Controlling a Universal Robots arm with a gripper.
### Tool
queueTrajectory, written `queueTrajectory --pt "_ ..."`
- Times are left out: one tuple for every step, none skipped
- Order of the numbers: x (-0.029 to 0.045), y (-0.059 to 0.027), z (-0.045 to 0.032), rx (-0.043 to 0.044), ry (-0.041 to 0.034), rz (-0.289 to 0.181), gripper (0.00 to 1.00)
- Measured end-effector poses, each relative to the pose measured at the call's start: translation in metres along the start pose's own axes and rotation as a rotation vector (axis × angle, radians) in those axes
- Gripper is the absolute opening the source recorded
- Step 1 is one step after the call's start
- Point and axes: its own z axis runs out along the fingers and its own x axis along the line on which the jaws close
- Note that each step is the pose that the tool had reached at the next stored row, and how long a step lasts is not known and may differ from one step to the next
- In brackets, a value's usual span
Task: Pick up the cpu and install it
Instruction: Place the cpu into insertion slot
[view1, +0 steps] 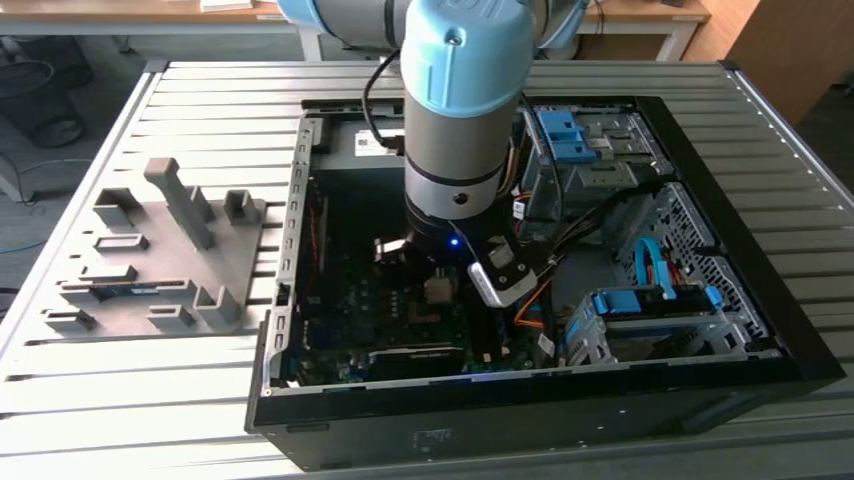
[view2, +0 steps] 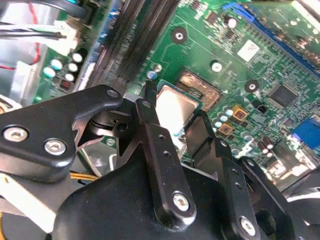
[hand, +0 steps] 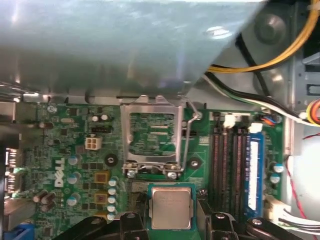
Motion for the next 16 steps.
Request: queueTrajectory --pt "0.003 0.0001 0.0008 0.0 -0.0001 0.0 0.47" --pt "0.0063 0.0002 0.0015 0.0 -0.0001 0.0 0.47" --pt "0.0096 0.0003 0.0022 0.0001 -0.0001 0.0 0.47" --pt "0.0117 0.0004 0.0032 0.0002 -0.0001 0.0 0.47" --pt "0.0131 0.0005 0.0041 0.0013 -0.0002 0.0 0.47" --pt "0.014 0.0004 0.005 0.0034 0.0 0.002 0.47" --pt "0.0144 0.0003 0.0061 0.0061 -0.0001 0.006 0.47" --pt "0.0145 0.0003 0.0073 0.0085 -0.0005 0.012 0.47" --pt "0.0145 0.0002 0.0084 0.0108 -0.0007 0.019 0.47" --pt "0.0145 0.0002 0.0094 0.013 -0.0009 0.025 0.47" --pt "0.0146 -0.0001 0.0101 0.0144 -0.0009 0.03 0.47" --pt "0.0147 -0.0006 0.0105 0.0146 -0.0008 0.031 0.47" --pt "0.0147 -0.001 0.0108 0.0147 -0.0009 0.031 0.47" --pt "0.0148 -0.0015 0.011 0.0153 -0.0009 0.031 0.47" --pt "0.0148 -0.0021 0.011 0.0158 -0.0009 0.031 0.47" --pt "0.0148 -0.0027 0.0112 0.0163 -0.0009 0.031 0.47"
